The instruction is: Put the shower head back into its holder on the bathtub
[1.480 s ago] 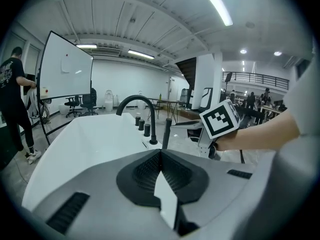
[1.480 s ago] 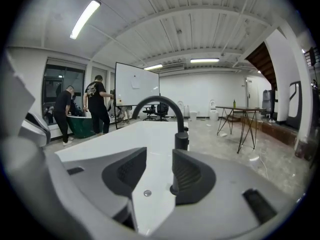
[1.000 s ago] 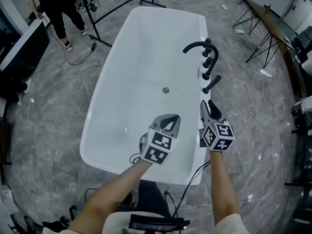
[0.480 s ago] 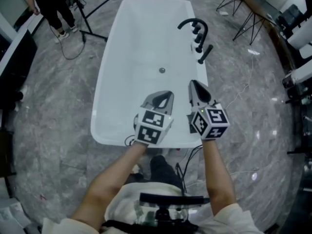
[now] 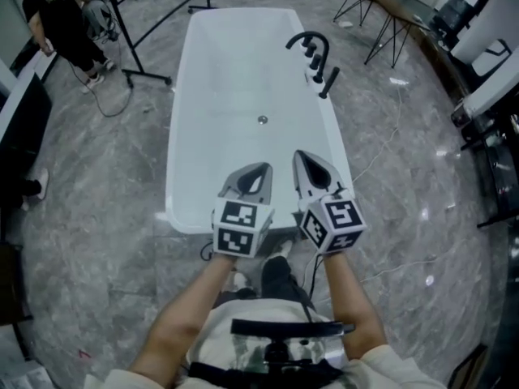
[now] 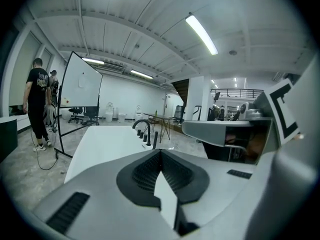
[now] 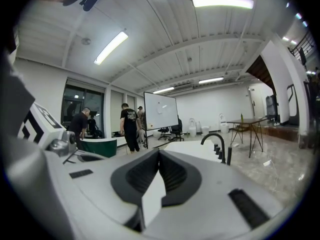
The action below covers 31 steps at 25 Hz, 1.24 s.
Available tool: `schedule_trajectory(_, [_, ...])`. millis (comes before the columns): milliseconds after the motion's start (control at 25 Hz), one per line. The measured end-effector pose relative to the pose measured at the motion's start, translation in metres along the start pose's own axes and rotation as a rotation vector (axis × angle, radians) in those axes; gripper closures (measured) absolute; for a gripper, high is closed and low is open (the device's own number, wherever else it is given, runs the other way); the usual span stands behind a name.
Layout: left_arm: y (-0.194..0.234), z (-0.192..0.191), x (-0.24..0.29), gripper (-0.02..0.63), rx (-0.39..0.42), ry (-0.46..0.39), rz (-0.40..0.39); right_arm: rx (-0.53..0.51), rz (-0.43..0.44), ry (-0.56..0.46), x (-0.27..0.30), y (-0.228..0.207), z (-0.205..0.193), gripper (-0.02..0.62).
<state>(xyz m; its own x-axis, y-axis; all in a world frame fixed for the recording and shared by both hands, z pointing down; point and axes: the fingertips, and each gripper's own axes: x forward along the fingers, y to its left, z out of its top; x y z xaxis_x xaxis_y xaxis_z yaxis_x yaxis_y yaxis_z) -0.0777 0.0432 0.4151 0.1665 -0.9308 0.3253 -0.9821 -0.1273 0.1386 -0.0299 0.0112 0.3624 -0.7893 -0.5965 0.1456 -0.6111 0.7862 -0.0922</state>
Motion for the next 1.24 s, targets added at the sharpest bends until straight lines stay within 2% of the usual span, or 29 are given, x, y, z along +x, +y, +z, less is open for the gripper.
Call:
schedule_trajectory(200, [-0.021, -0.010, -0.048, 0.598, 0.039, -0.013, -0.035, 0.009, -0.019, -0.024, -0.048, 0.045, 0.001, 0.591])
schedule_trajectory(440, [-0.048, -0.009, -0.087, 0.598, 0.070, -0.033, -0.067, 0.020, -0.052, -0.029, -0.096, 0.070, 0.003, 0.591])
schedule_trajectory(840, [-0.087, -0.001, -0.117, 0.598, 0.097, -0.069, -0.087, 0.009, -0.057, -0.048, -0.142, 0.081, 0.007, 0.591])
schedule_trajectory(1240, [-0.111, -0.005, -0.128, 0.598, 0.101, -0.062, -0.084, 0.022, -0.033, -0.040, -0.159, 0.084, 0.008, 0.591])
